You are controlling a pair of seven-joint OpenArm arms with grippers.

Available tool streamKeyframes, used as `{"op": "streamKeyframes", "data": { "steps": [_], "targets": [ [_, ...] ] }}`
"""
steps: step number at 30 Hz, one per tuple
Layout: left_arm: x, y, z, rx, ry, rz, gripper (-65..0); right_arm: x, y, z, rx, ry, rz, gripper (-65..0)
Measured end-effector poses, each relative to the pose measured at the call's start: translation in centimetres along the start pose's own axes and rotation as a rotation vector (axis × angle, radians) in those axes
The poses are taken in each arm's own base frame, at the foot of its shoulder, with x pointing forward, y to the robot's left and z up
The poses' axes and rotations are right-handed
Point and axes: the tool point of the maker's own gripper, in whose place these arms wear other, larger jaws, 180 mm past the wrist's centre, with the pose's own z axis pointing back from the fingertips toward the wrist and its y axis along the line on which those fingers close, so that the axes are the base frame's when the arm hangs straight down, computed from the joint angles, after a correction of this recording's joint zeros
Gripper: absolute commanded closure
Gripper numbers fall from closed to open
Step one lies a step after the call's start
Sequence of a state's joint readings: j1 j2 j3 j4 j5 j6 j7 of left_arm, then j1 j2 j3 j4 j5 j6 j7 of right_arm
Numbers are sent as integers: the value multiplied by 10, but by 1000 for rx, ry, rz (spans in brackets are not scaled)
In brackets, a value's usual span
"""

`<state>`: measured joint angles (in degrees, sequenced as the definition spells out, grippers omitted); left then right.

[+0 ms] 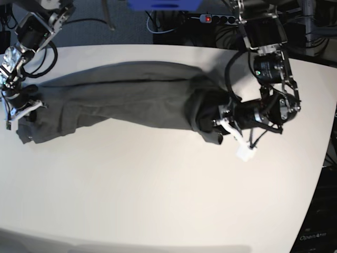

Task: Fold the T-shirt properly
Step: 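Lift the pinched strip end with the left gripper toward the right gripper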

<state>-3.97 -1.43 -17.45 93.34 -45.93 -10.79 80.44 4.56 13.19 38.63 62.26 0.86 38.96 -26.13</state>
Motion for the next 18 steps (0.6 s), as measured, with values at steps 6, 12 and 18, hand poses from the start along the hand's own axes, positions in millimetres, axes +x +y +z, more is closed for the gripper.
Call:
{"op": "streamKeyframes", "data": {
  "steps": [6,12,18],
  "targets": [
    [-20,-4,-5,65,106,17,-27,0,0,0,0,0,0,-6],
    [-32,-2,-8,120,171,80,-27,0,0,0,0,0,0,-6],
    [-40,-15,-19,99,189,95,-27,0,3,-1,3,-7,-8,-6]
  ]
}}
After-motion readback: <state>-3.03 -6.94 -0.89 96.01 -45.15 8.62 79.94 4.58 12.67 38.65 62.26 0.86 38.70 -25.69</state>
